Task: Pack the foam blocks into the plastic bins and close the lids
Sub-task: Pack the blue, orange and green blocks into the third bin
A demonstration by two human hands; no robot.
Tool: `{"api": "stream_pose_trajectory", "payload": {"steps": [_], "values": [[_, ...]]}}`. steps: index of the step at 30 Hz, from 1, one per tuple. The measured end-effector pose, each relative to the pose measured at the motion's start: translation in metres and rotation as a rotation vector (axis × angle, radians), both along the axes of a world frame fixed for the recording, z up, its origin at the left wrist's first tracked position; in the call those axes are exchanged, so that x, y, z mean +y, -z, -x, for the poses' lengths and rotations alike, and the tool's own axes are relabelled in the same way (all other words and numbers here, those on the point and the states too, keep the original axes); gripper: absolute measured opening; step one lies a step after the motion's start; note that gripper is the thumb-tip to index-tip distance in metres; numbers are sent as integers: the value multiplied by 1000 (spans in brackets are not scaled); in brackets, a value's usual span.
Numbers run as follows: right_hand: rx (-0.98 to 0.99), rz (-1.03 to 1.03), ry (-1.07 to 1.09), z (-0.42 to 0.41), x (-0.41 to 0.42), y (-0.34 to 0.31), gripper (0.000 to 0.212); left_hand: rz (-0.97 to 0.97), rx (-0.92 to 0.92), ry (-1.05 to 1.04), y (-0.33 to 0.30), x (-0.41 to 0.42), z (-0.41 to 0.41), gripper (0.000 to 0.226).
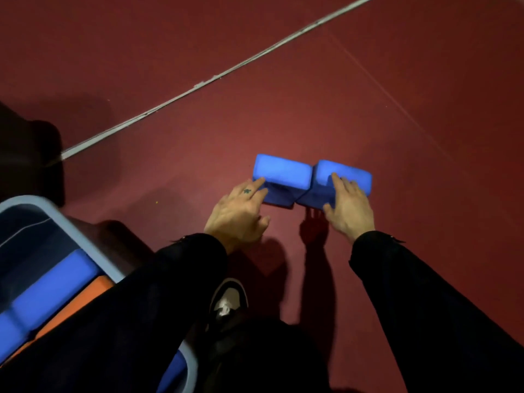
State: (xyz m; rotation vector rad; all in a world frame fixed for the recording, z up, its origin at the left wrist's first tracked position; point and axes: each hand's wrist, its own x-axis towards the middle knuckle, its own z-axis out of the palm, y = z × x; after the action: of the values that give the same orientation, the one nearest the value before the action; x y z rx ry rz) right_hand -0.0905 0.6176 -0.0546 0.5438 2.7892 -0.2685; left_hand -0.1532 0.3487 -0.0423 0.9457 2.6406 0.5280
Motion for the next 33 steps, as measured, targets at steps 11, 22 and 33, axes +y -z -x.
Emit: {"api": "stream_pose_trajectory", "payload": {"steps": [11,22,33], "values": [[57,-248,-104,-14,14,31,84,485,388,39,47,59,18,63],[38,-349,-141,-18,-2,-2,77,267,408,-20,3,13,7,43],[332,-166,-312,6,-116,-110,75,321,467,-277,-146,-131,-30,61]]}}
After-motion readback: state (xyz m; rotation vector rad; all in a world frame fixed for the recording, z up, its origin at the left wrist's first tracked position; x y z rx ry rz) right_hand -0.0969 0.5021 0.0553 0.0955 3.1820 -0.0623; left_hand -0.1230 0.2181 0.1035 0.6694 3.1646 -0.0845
